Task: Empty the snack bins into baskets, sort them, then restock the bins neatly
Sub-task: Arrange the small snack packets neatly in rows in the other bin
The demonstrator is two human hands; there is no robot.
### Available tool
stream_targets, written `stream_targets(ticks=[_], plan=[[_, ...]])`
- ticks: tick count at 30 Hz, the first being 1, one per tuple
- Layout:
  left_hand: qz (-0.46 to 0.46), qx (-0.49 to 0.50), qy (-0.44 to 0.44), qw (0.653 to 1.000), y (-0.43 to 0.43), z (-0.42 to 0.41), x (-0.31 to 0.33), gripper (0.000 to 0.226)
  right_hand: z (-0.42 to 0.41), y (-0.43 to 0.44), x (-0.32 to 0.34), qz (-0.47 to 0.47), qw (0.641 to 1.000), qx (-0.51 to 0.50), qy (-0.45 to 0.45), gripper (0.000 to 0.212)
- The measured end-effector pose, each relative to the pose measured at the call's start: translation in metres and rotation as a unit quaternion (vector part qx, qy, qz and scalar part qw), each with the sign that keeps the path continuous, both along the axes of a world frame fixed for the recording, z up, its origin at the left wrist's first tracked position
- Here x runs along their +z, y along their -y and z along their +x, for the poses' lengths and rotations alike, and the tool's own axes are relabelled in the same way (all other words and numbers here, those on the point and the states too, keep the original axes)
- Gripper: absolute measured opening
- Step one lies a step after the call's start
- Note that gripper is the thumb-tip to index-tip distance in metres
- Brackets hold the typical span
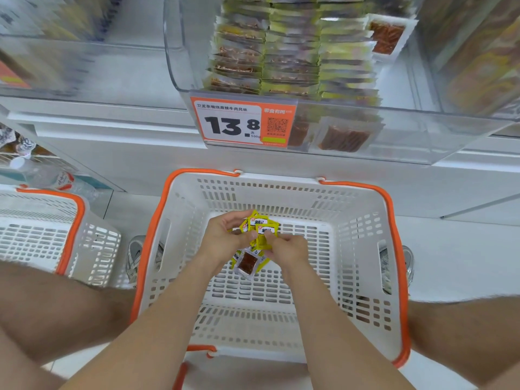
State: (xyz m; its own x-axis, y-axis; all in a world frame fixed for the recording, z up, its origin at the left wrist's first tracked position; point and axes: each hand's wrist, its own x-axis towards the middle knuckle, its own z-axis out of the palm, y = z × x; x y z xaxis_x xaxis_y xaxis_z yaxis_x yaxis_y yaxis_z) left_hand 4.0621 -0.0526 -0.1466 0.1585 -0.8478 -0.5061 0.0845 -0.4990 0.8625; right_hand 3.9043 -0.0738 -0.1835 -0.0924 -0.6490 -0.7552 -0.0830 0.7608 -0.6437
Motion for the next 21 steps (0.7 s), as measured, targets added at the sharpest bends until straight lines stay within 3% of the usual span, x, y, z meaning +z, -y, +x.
stream_targets(ticks=[2, 4, 7, 10, 12, 14, 17, 21], plan=[[-0.001, -0.023, -0.016, 1.0, -0.002, -0.003, -0.001, 0.05, 0.004, -0.003, 0.003, 0.043, 0.991, -0.025, 0.126, 0.027], [-0.001, -0.037, -0.011, 0.999, -0.004, -0.006, -0.006, 0.043, 0.009, -0.006, 0.003, 0.017, 0.991, 0.003, 0.136, 0.011], [0.005, -0.043, 0.104, 0.994, -0.005, 0.0, -0.022, 0.029, 0.016, -0.012, -0.012, -0.077, 0.99, 0.116, 0.013, 0.016], [0.046, -0.029, 0.242, 0.969, -0.011, 0.012, -0.038, 0.025, 0.009, -0.015, -0.036, -0.109, 0.961, 0.214, -0.139, 0.028], [0.082, -0.002, 0.254, 0.964, -0.018, 0.017, -0.047, 0.023, -0.003, -0.012, -0.047, -0.144, 0.913, 0.26, -0.278, 0.033], [0.106, 0.016, 0.228, 0.968, -0.024, 0.017, -0.054, 0.022, -0.009, -0.004, -0.062, -0.201, 0.85, 0.325, -0.361, 0.045], [0.106, 0.032, 0.193, 0.975, -0.032, 0.019, -0.06, 0.023, -0.004, 0.014, -0.075, -0.231, 0.77, 0.46, -0.377, 0.063], [0.088, 0.03, 0.138, 0.986, -0.037, 0.021, -0.061, 0.024, 0.001, 0.026, -0.083, -0.245, 0.69, 0.531, -0.426, 0.047]])
